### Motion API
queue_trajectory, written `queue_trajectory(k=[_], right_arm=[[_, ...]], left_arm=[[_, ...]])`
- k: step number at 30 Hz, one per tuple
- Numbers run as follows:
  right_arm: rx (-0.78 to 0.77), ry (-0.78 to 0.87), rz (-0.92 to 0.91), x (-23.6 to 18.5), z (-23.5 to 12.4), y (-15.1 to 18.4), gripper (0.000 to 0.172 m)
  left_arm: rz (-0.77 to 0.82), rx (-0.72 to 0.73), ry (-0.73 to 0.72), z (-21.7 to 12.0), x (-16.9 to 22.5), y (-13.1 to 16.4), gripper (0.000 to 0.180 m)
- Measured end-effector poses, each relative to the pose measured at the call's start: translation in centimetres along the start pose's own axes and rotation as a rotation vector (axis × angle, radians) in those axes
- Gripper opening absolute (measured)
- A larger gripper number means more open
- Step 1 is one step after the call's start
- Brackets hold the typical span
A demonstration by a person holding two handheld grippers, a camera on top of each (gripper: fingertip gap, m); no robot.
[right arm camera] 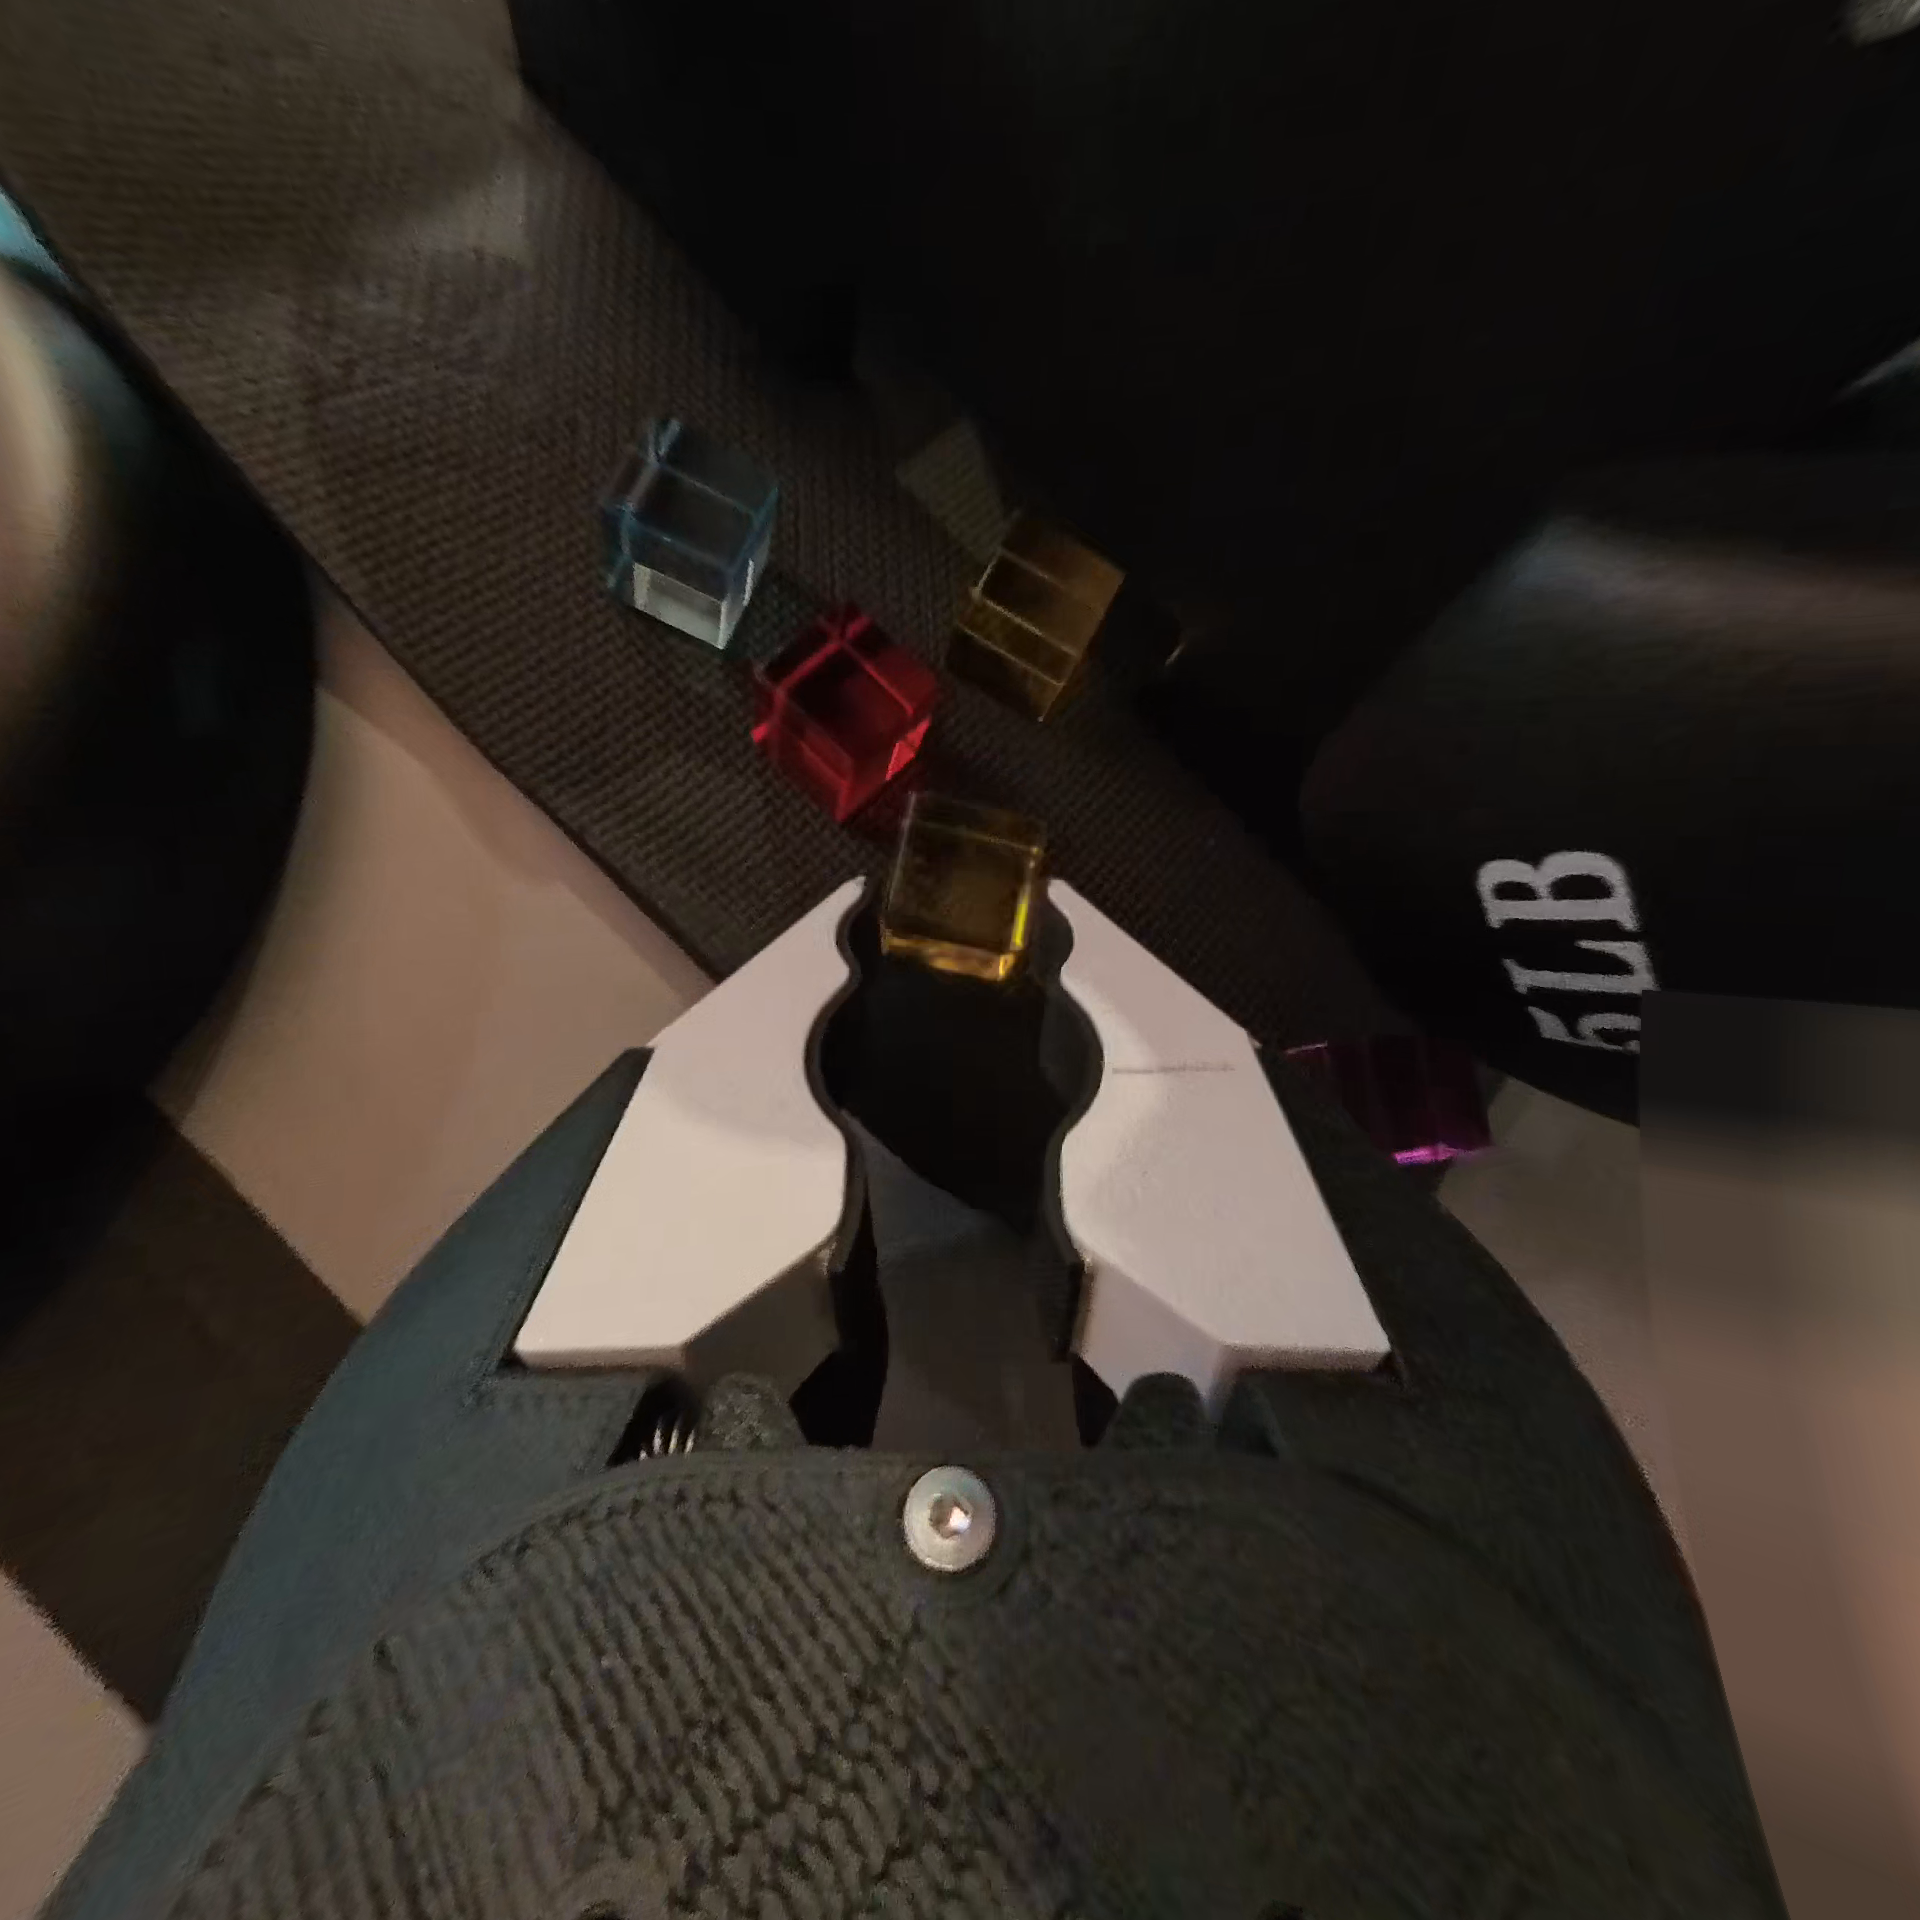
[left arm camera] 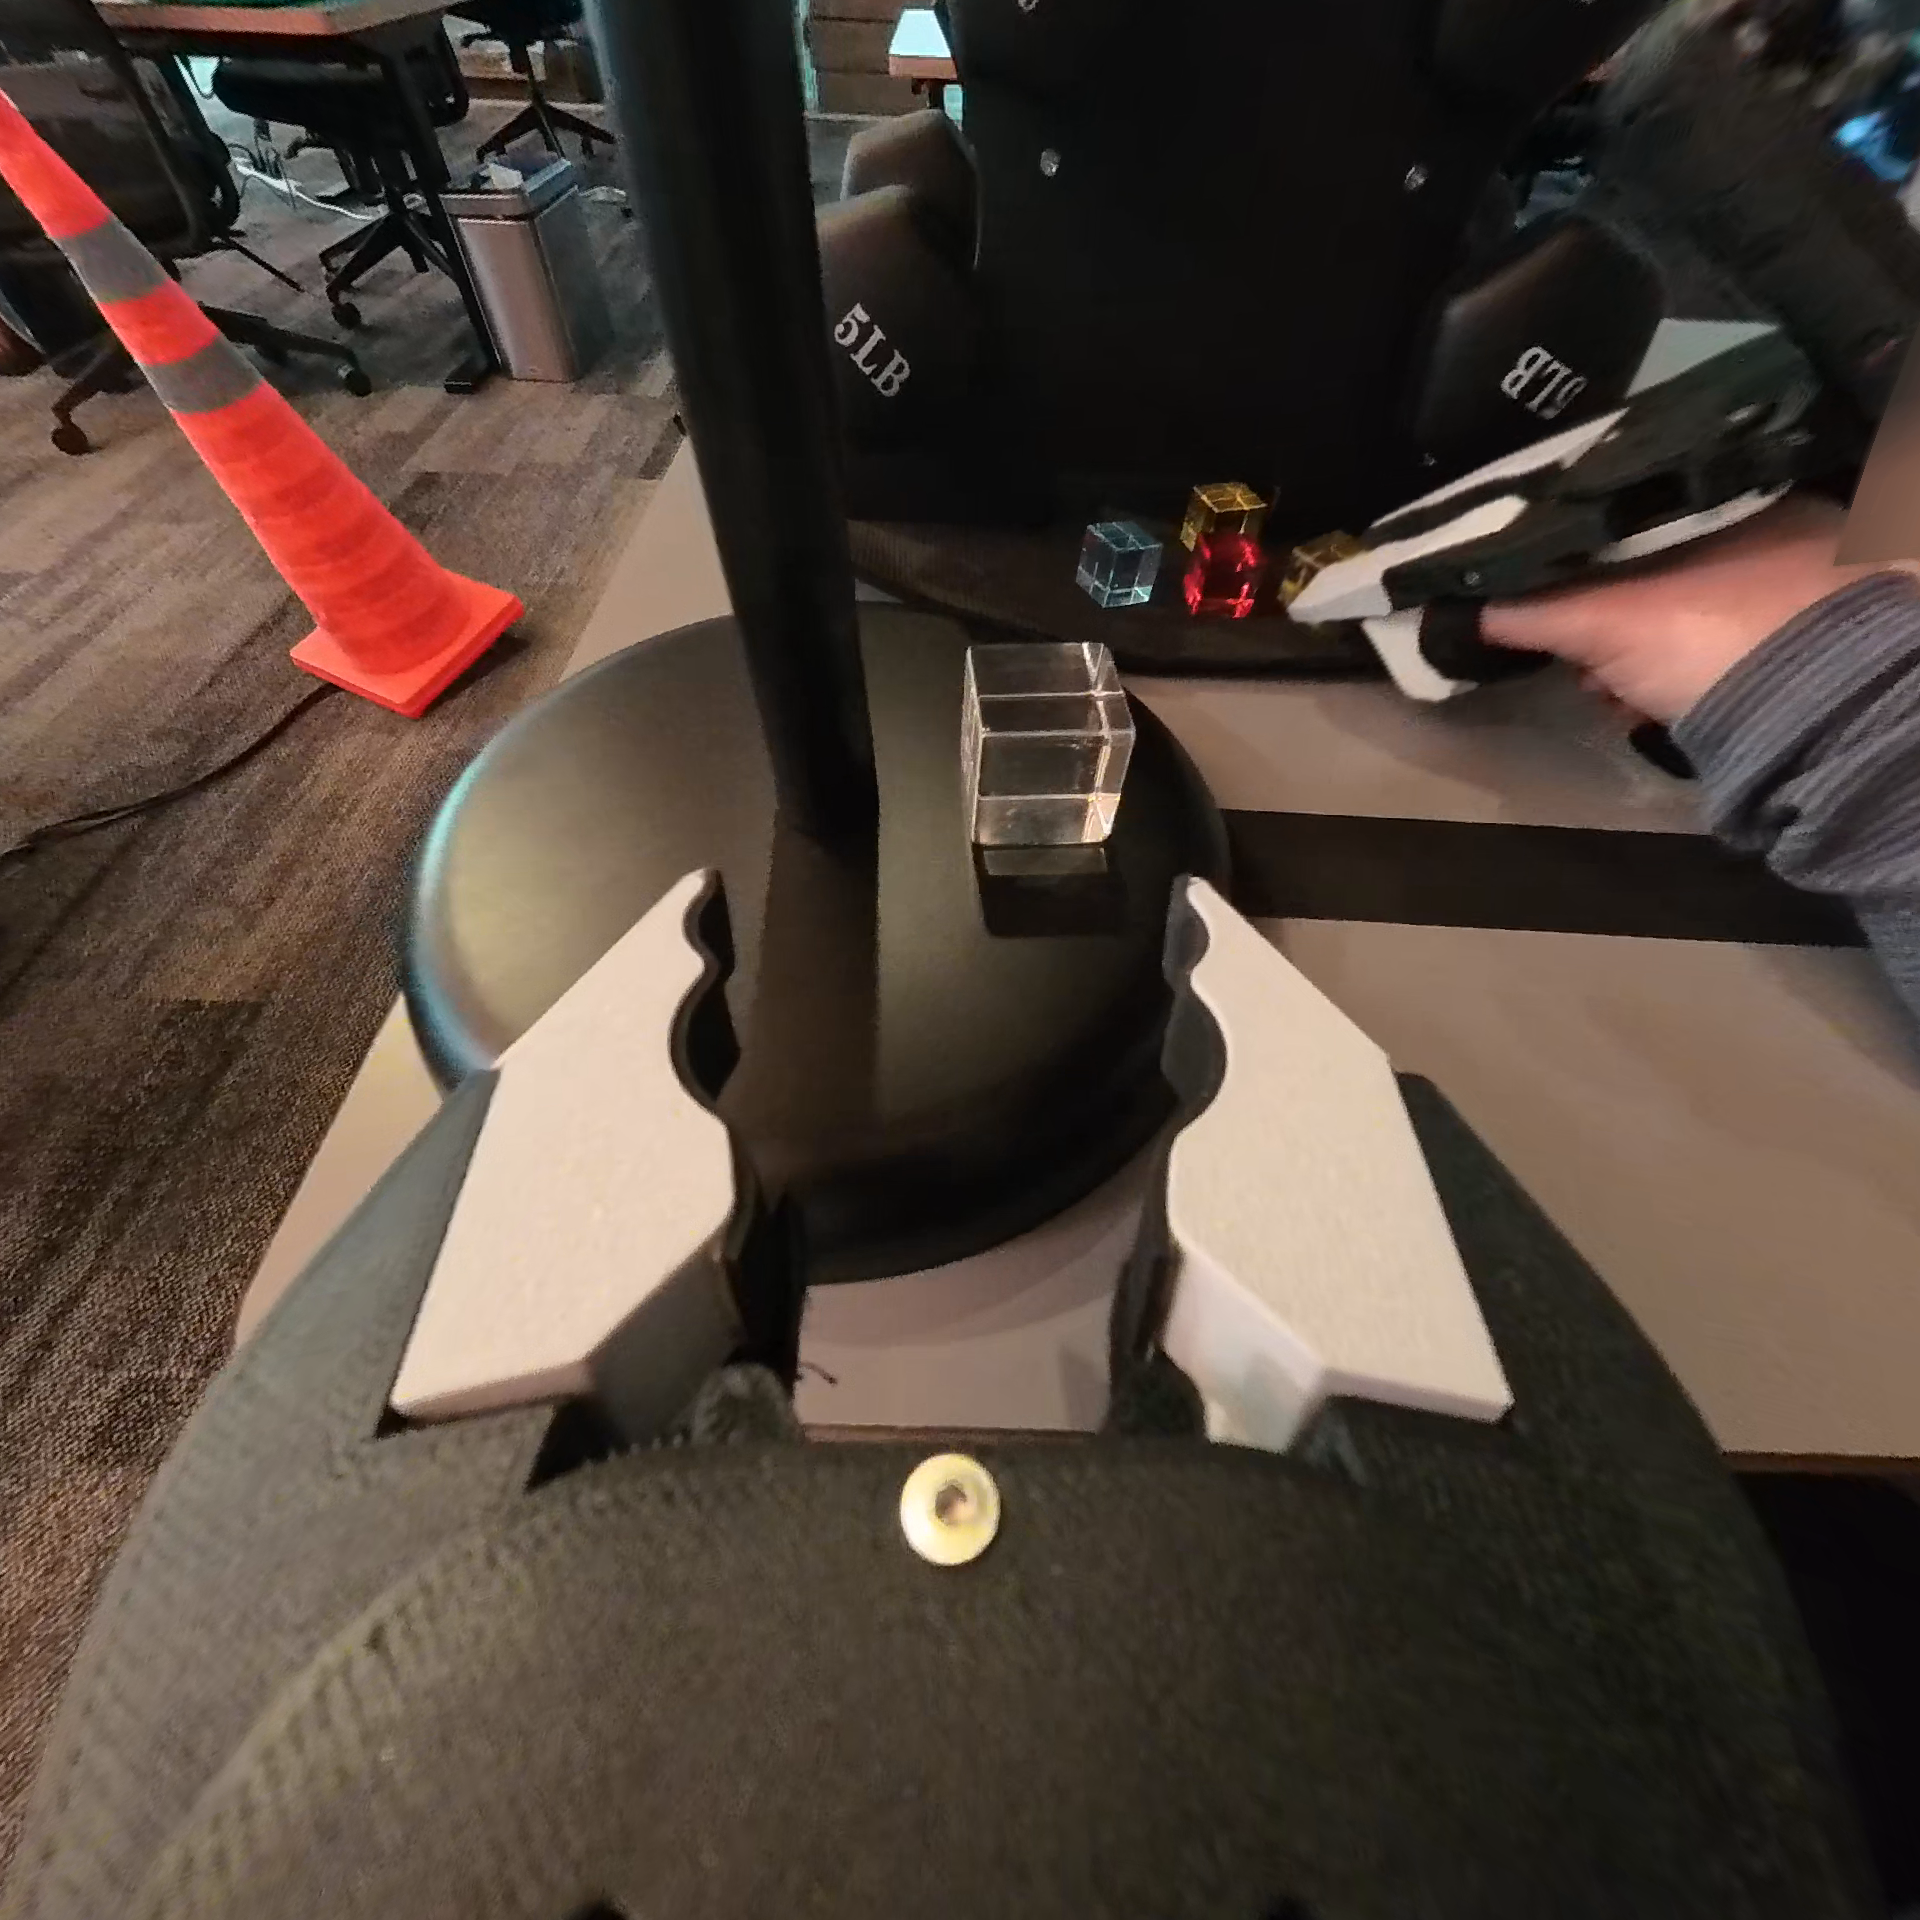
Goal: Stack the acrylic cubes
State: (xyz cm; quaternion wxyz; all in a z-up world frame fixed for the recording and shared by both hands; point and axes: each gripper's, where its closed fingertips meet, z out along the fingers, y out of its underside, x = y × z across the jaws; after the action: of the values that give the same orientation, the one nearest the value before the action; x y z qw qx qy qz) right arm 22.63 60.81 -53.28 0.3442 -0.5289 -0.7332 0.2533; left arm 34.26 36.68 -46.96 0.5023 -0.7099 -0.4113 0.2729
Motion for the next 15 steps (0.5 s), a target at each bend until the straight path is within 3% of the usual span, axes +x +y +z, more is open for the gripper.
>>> queue_trajectory(k=[2,4,6,10,15], right_arm=[[0.140,-0.117,0.004,-2.0,-2.1,-2.4,0.026],[0.312,-0.402,0.003,-6.9,-5.7,-5.8,0.026],[0.382,-0.617,-0.048,-11.3,-8.8,-7.8,0.027],[0.318,-0.704,-0.280,-16.2,-10.0,-8.0,0.027],[0.206,-0.718,-0.342,-17.9,-8.6,-6.7,0.027]], left_arm=[[0.001,0.005,-0.004,-0.2,-0.1,-0.1,0.083],[-0.004,0.014,-0.004,-0.2,-0.2,-0.1,0.082],[-0.010,0.014,0.001,-0.1,-0.1,-0.1,0.082],[0.003,0.012,0.001,0.0,0.2,-0.2,0.082],[0.001,0.012,0.004,-0.1,0.1,-0.2,0.083]])
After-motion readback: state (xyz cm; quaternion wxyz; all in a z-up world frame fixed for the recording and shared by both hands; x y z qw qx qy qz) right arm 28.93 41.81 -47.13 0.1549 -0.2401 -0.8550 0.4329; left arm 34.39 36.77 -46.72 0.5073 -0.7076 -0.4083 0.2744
